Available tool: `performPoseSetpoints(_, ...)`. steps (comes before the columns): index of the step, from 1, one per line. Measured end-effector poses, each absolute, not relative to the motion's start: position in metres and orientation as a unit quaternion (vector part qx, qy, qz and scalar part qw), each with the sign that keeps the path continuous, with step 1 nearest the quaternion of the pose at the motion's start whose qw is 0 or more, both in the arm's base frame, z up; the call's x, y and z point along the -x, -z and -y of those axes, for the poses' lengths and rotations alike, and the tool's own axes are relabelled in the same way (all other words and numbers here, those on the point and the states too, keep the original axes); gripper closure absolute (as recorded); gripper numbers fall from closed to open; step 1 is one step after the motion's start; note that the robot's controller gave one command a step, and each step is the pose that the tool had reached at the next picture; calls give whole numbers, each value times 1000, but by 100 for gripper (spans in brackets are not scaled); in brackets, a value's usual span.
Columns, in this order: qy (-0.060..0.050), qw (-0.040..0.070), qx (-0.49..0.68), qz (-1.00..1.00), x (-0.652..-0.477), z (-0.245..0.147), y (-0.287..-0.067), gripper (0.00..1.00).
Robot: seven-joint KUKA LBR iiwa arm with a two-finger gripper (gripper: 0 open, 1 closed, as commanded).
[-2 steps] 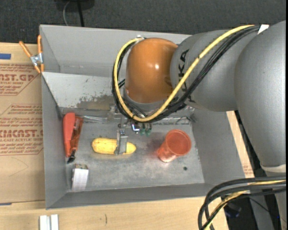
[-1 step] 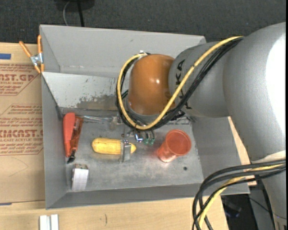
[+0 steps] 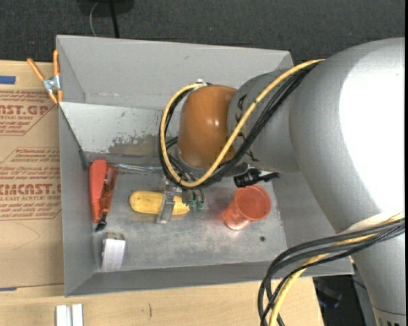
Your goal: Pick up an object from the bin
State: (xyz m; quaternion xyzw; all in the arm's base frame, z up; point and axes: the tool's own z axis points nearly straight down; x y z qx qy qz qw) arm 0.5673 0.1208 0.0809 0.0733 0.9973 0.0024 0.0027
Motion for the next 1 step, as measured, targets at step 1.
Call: performPoseSetpoints(1, -2, 3, -73, -997, -567, -121, -81, 100)
